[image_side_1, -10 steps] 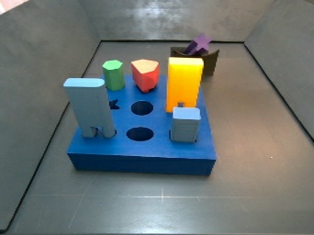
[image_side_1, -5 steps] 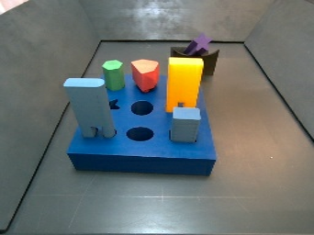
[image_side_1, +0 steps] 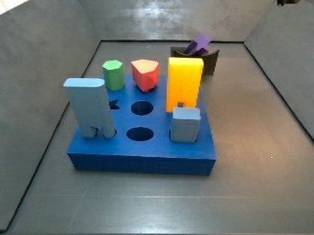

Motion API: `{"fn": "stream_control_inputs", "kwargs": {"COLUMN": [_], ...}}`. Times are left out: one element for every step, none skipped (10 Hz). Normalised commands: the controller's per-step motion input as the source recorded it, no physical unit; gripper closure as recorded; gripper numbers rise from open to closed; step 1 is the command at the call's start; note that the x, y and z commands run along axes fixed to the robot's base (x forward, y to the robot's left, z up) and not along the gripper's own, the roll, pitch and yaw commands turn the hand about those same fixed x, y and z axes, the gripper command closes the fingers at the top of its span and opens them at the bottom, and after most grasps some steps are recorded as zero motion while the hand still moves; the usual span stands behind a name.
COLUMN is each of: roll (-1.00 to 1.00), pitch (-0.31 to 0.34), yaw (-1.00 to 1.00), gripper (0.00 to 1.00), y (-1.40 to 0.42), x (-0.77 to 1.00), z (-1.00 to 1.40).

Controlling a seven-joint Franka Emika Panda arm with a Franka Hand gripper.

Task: Pick up the star object. Move up. Place the star object on the fixture. Regrasp the star object. Move to above the board. Insert the star object.
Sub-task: Regrasp the star object.

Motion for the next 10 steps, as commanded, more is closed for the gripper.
{"fn": "stream_control_inputs", "kwargs": {"roll": [0.21, 0.18, 0.17, 0.17, 0.17, 0.14, 0.1, 0.07, 0.07, 0.06], "pitch": [0.079, 0.034, 0.015, -0.009, -0.016, -0.049, -0.067, -0.083, -0.086, -0.089], "yaw": [0.22, 0.21, 0.2, 0.12, 0.1, 0.08, 0.07, 0.05, 0.04, 0.01], "gripper": [0.0, 0.0, 0.0, 0.0, 0.0, 0.0, 0.0, 0.0, 0.0, 0.0], "y": [-0.03, -0.04, -0.04, 0.05, 0.05, 0.04, 0.04, 0.04, 0.04, 0.03], "x": [0.08, 0.07, 0.08, 0.03, 0.03, 0.04, 0.05, 0.06, 0.06, 0.06], "z": [0.0, -0.01, 0.0, -1.0, -1.0, -1.0, -1.0, -1.0, -1.0, -1.0]}}
